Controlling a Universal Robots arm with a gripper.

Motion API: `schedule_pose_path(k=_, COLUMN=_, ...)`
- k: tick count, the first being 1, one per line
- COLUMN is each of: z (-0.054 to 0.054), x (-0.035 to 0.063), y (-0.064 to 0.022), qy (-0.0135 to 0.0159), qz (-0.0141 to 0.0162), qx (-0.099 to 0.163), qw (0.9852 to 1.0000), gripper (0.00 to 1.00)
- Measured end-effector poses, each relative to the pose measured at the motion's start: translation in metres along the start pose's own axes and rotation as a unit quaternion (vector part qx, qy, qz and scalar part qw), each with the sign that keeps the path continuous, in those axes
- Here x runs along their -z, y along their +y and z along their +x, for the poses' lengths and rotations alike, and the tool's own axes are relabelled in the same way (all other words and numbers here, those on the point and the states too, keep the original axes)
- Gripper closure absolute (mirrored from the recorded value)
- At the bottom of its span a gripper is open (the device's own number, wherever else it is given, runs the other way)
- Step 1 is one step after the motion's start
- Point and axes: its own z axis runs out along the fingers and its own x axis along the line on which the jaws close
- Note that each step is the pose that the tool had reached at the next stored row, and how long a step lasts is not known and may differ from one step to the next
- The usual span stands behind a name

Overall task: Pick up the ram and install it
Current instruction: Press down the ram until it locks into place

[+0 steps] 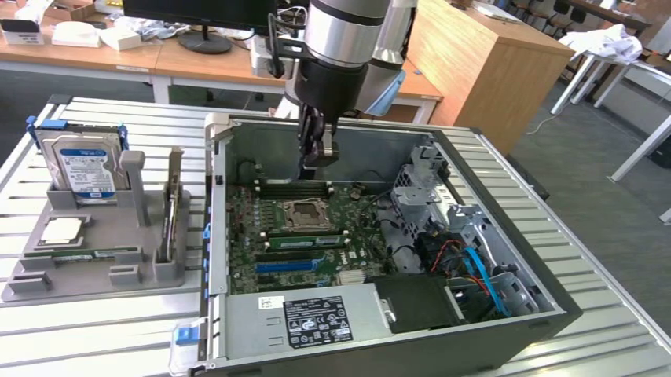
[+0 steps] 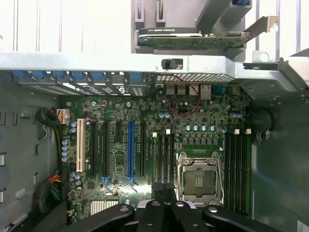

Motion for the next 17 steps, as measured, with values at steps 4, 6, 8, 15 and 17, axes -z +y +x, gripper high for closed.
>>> schedule_pose_path(k=4, z=0.000, x=0.0000, y=-0.0030, qy=-0.0001, qz=0.0001, qx=0.000, qw=1.0000, gripper=0.90)
schedule_pose_path(k=6, z=0.000, x=0.0000, y=-0.0054, qy=-0.0001, qz=0.0001, qx=0.000, qw=1.0000, gripper=0.90)
schedule_pose_path(k=8, z=0.000, x=0.0001, y=-0.0082, qy=-0.0001, qz=0.0001, qx=0.000, qw=1.0000, gripper=0.90)
schedule_pose_path(k=15, z=0.000, x=0.0003, y=-0.0199, qy=-0.0001, qz=0.0001, qx=0.000, qw=1.0000, gripper=0.90)
schedule_pose_path(k=17, z=0.000, x=0.0004, y=-0.0224, qy=-0.0001, qz=0.0001, qx=0.000, qw=1.0000, gripper=0.90)
